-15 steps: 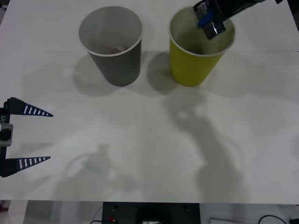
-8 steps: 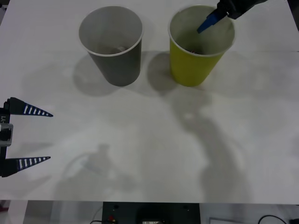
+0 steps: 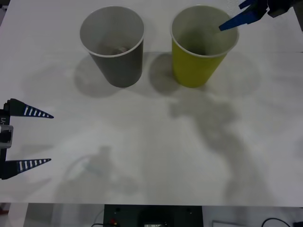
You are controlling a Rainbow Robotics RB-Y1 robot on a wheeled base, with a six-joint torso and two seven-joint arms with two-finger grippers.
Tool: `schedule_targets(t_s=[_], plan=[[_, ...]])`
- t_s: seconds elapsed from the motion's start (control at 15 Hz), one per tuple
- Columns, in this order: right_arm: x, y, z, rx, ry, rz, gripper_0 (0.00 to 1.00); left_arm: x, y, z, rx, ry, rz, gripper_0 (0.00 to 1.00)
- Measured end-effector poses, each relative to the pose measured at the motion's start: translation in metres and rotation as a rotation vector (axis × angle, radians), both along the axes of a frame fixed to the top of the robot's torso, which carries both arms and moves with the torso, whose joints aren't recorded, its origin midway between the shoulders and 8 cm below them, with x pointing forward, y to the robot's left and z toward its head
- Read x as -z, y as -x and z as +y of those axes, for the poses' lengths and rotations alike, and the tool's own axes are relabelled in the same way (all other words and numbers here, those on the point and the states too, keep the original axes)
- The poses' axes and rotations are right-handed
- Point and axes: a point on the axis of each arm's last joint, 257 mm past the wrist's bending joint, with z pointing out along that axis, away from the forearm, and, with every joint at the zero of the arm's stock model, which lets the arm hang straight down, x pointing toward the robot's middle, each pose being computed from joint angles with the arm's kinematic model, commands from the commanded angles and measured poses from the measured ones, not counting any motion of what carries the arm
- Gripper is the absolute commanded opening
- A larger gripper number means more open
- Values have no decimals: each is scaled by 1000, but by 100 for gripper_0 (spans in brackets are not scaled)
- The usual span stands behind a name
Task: Put the can into the green bin and the plastic bottle into the gray bin
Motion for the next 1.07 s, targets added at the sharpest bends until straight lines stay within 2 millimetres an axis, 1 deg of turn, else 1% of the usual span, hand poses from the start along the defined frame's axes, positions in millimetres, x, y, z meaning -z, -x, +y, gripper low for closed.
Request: schedule_targets(t_s=[0.4,0.6,0.73,1.07], plan=[[32,46,-16,-115,66,-79,100,0,0,0,0,0,0,100],[54,69,-29,-205,112,-110,100,0,0,0,0,0,0,100],[72,89,-38,-258,155,-129,100,0,0,0,0,0,0,100],[120,137,-56,-368,245,-157,100,0,0,0,0,0,0,100]])
